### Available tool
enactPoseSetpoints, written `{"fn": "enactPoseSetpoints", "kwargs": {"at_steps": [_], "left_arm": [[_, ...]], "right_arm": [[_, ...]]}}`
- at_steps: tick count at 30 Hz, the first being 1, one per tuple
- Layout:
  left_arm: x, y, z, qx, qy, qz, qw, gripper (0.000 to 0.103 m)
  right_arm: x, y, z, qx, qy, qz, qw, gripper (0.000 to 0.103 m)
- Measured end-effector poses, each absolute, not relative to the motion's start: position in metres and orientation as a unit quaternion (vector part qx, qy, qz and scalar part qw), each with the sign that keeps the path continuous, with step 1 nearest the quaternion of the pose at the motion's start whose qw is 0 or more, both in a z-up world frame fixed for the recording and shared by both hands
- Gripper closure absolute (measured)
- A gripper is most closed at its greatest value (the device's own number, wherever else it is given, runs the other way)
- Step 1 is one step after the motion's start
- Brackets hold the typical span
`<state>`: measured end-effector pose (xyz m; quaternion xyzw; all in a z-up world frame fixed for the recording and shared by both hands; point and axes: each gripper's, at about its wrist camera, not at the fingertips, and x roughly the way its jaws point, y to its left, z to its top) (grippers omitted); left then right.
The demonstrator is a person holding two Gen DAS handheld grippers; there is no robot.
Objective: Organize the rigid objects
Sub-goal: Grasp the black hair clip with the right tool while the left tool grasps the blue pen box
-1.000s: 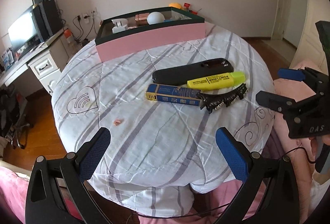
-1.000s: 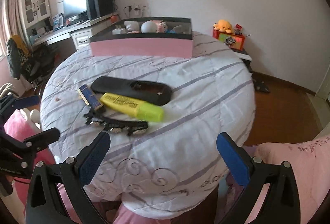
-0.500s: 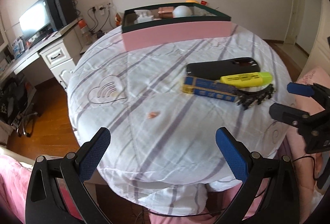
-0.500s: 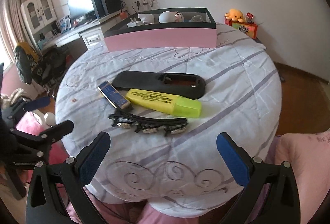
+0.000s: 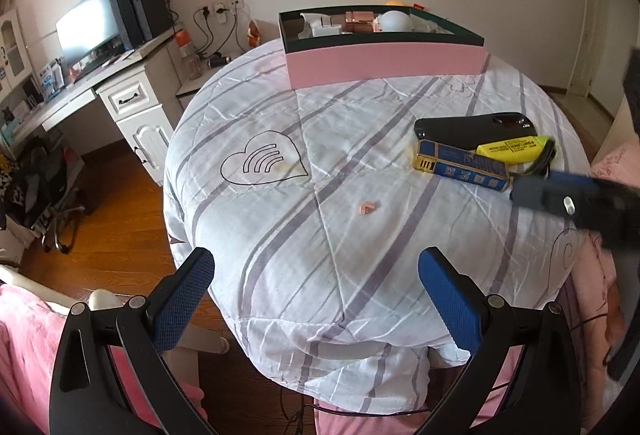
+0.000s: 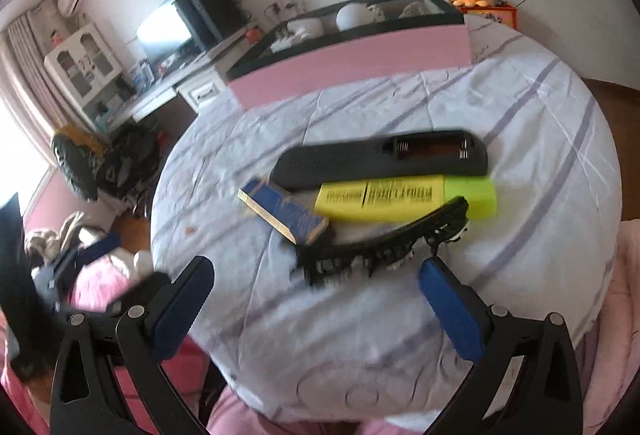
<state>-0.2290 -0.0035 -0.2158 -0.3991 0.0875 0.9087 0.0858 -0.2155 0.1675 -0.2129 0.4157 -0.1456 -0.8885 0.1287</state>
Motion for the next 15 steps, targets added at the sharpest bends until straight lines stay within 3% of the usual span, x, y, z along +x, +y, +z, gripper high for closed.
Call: {"fn": "enactPoseSetpoints", "kwargs": {"at_steps": [5,11,15], "left_arm": [[-0.232,-0.006,-0.220,-0.404,0.086,0.906,0.087,0.000],[-0.236,-0.008,-0.223,-0.410,0.082,0.904,0.087,0.000],[-0.239,-0.007,-0.220,-0.412,0.058,0.904,0.101,0.000]], "right_arm": [[-0.233,0.164,-0.216,0.410,-0.100,-0.899,0.113,0.003],[-0.230,0.169,-0.218,0.410,-0.044,-0.905,0.100,0.023],[-0.226,0.185,-0.217,0.411,-0.043,-0.905,0.101,0.023]]}}
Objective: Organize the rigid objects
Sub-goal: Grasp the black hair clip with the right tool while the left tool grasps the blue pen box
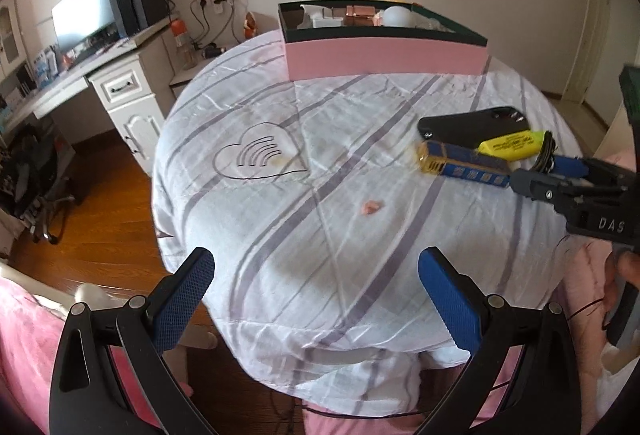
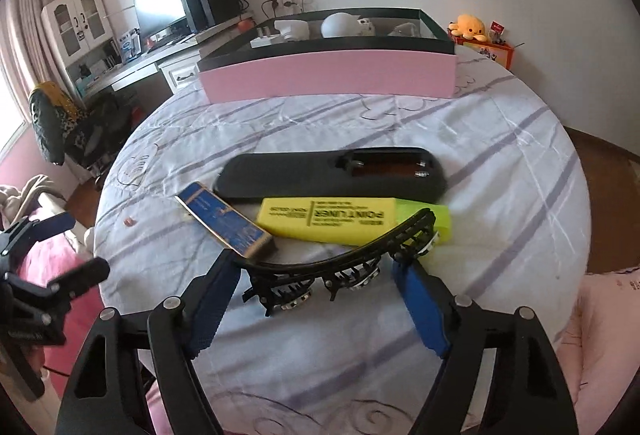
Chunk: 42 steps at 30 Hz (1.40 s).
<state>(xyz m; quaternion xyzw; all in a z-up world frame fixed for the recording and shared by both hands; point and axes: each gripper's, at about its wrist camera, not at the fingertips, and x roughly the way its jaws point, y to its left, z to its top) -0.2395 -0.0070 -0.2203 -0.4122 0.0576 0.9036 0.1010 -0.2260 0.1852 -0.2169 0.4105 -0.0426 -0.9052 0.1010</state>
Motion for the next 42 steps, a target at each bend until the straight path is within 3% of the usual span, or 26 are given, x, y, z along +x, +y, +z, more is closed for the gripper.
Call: {"fn": "enactPoseSetpoints", "kwargs": {"at_steps": [21,42], "left_arm": [[-0.288,0.103,-0.234,-0.440,0.064,0.883,0.152,0.000],[-0.277,-0.002,-0.236,-0.456,0.009,0.890,0.020,0.000]], "right_arm": [[-0.228,0.241,-0.217,0.397,-0.065,-0.909,0.105,0.022],[-0.227,0.234,-0.216,0.408,-0.019,-0.912,0.043,0.022]]}}
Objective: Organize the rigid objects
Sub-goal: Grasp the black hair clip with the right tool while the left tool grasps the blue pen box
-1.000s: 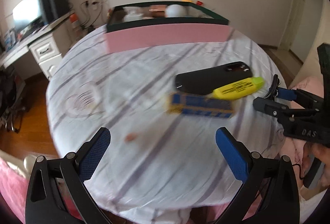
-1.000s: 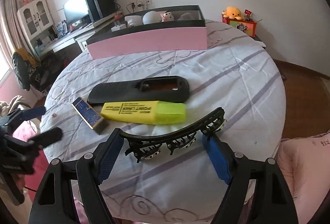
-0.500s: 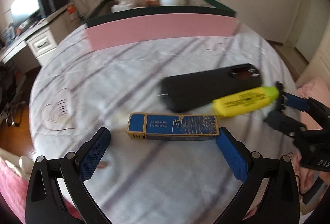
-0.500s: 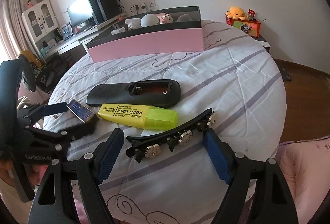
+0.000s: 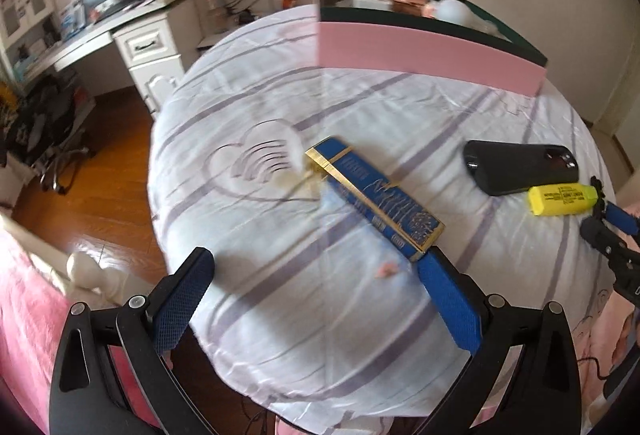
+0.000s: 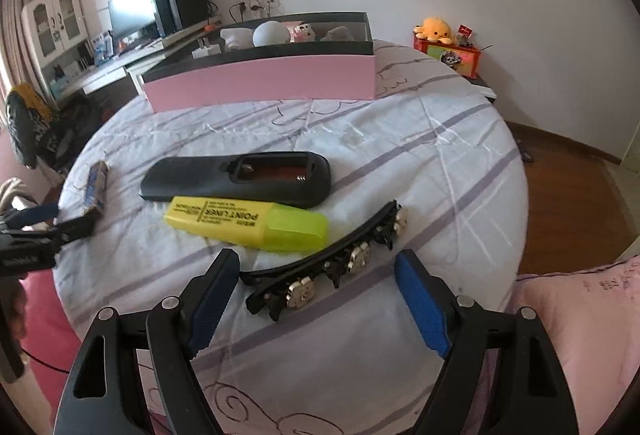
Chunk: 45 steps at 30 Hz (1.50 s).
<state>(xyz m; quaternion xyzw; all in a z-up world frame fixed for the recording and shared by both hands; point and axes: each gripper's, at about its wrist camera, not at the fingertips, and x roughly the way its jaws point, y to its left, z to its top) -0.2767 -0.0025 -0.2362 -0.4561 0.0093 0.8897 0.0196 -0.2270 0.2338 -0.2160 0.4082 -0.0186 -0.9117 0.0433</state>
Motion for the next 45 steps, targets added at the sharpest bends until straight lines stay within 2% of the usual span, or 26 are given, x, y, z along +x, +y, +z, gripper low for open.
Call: {"fn": "enactPoseSetpoints", "kwargs": {"at_steps": [4,11,15,18,20,23,25,27,28,30,36,38,39,40,45], "left_arm": [[-0.271,-0.002,-0.234,-0.451,-0.005,0.892,0.014,0.000],[-0.294,0.028,-0.236,-0.448,0.016,0.893,0.035,0.000],[-0.302,0.019,-0.238,-0.442,0.006,0.897,0.016,0.000],[-0.299,0.010,-0.238,-0.437,0.005,0.899,0.024,0.001],[-0.295,0.005,-0.238,-0.430,0.010,0.902,0.034,0.004],[-0.289,0.004,-0.237,-0.422,0.029,0.905,0.044,0.017],[-0.285,0.001,-0.234,-0.419,0.033,0.906,0.052,0.032],[-0.284,-0.001,-0.233,-0.415,0.040,0.907,0.056,0.043],[-0.285,-0.001,-0.233,-0.414,0.041,0.908,0.058,0.050],[-0.285,-0.003,-0.232,-0.413,0.042,0.907,0.064,0.053],[-0.289,-0.005,-0.233,-0.409,0.026,0.911,0.057,0.051],[-0.289,-0.004,-0.233,-0.406,0.029,0.911,0.057,0.055],[-0.288,-0.003,-0.233,-0.402,0.036,0.913,0.060,0.063],[-0.287,-0.001,-0.234,-0.400,0.039,0.913,0.062,0.065],[-0.289,-0.006,-0.236,-0.396,0.025,0.915,0.069,0.064]], "right_arm": [[-0.222,0.242,-0.213,0.405,-0.006,-0.914,0.005,0.021],[-0.224,0.258,-0.216,0.404,-0.032,-0.914,0.004,0.022],[-0.225,0.259,-0.213,0.401,-0.035,-0.915,-0.028,0.021],[-0.227,0.257,-0.211,0.396,-0.057,-0.917,-0.017,0.020],[-0.231,0.255,-0.212,0.392,-0.057,-0.918,-0.017,0.020],[-0.236,0.256,-0.216,0.394,-0.048,-0.918,-0.014,0.023],[-0.237,0.262,-0.216,0.396,-0.040,-0.917,-0.021,0.044],[-0.236,0.270,-0.214,0.394,-0.044,-0.918,-0.026,0.059],[-0.236,0.274,-0.213,0.396,-0.048,-0.917,-0.023,0.065],[-0.237,0.279,-0.212,0.398,-0.051,-0.916,-0.022,0.070],[-0.247,0.279,-0.214,0.398,-0.042,-0.916,-0.030,0.070],[-0.249,0.278,-0.215,0.400,-0.037,-0.915,-0.029,0.071],[-0.249,0.278,-0.215,0.399,-0.035,-0.916,-0.027,0.071],[-0.248,0.278,-0.215,0.400,-0.033,-0.916,-0.024,0.072],[-0.248,0.283,-0.217,0.397,-0.044,-0.916,-0.016,0.072]]}}
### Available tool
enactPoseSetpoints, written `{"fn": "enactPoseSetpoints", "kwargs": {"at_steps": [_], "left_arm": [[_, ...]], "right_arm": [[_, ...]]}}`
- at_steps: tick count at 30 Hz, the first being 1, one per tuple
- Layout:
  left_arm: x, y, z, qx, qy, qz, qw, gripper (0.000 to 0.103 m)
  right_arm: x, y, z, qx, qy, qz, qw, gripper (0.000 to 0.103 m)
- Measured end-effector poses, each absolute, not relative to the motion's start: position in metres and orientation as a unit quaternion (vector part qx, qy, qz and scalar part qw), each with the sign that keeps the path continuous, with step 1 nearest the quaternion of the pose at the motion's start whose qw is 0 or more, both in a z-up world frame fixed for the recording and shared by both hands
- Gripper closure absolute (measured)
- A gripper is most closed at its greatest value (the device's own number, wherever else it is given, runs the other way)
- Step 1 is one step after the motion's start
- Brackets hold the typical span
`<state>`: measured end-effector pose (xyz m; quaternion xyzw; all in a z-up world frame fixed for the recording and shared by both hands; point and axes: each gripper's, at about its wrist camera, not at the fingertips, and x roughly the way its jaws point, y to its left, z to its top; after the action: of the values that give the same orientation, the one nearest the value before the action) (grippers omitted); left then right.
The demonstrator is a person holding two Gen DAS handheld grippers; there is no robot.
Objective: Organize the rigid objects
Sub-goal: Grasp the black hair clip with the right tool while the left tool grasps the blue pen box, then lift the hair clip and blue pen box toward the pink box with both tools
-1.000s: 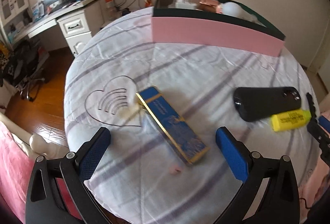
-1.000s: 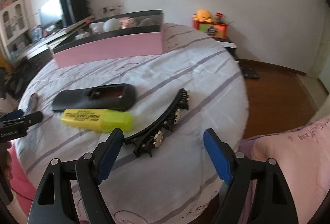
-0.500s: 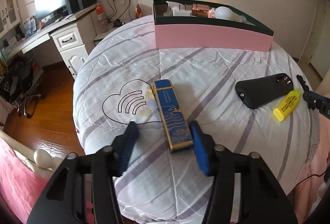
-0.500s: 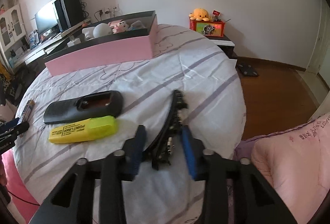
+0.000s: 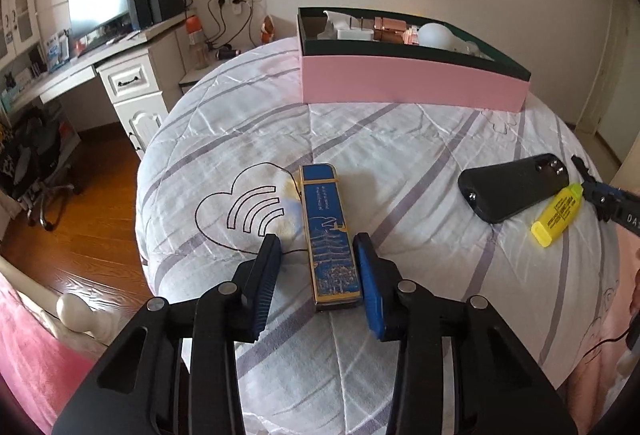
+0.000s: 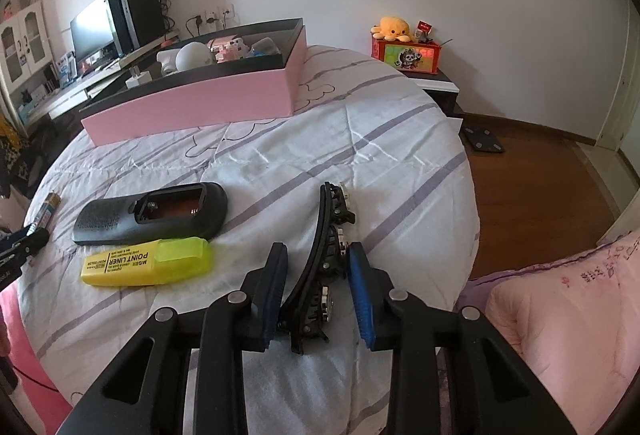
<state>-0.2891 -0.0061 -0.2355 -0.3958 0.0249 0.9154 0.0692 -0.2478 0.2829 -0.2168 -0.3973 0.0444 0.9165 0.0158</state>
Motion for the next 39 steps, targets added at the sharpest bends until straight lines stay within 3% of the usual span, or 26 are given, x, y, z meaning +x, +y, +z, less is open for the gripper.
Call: {"fn": "enactPoseSetpoints", "kwargs": {"at_steps": [9,12,15,17,39], "left_arm": [[-0.292,-0.002,-0.234,-0.401,0.031,0.913,0.063,0.064],[-0.290,0.001,-0.233,-0.397,0.037,0.915,0.068,0.078],[-0.288,0.005,-0.233,-0.392,0.051,0.916,0.070,0.083],[-0.288,0.006,-0.233,-0.391,0.056,0.916,0.071,0.083],[-0.283,0.001,-0.227,-0.377,0.021,0.920,0.106,0.083]], "right_arm": [[-0.248,0.282,-0.217,-0.390,0.044,0.919,0.015,0.071],[-0.249,0.282,-0.217,-0.393,0.040,0.919,0.013,0.072],[-0.248,0.283,-0.216,-0.396,0.040,0.917,0.008,0.079],[-0.247,0.285,-0.214,-0.399,0.052,0.915,-0.004,0.083],[-0.244,0.286,-0.211,-0.398,0.065,0.915,-0.025,0.083]]}}
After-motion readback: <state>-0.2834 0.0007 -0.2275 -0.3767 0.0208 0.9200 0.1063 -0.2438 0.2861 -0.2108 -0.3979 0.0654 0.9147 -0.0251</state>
